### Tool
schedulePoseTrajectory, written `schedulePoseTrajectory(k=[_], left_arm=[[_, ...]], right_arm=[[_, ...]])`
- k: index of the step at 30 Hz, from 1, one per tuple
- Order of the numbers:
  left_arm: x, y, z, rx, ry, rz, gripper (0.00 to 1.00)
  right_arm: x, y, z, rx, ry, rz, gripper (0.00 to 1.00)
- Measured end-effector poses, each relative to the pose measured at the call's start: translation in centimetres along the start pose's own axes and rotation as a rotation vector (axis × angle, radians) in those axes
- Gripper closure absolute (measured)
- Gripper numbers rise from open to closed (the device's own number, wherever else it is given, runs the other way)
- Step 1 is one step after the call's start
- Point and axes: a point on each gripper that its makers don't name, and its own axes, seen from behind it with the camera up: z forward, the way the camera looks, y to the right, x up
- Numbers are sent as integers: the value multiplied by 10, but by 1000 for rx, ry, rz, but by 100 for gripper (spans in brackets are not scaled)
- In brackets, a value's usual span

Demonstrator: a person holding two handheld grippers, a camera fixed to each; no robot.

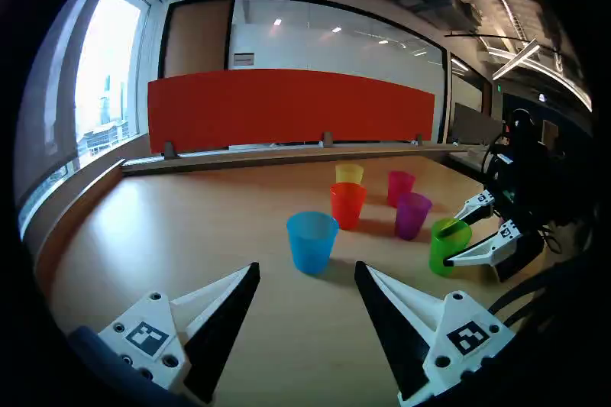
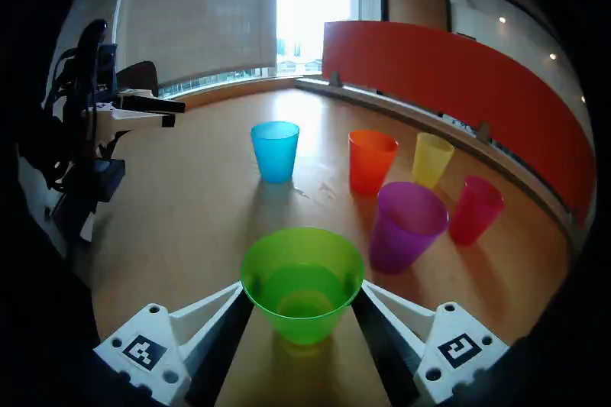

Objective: Pour water

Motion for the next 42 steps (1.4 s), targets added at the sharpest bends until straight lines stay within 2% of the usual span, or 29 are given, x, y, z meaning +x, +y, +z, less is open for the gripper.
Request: schedulePoseTrajectory(k=[31,37,41,42], left_arm=[[0,1,11,-7,-11,3,8],[-2,-1,10,-3,-17,1,8],[-2,-1,11,-1,-18,2,8],[-2,-2,11,0,-19,2,8]], right_arm=[[-4,8,5,-8,-19,15,14],[-9,10,6,-27,-44,-6,11],[-9,9,4,-30,-50,-17,0],[-9,9,4,-30,-51,-16,0]])
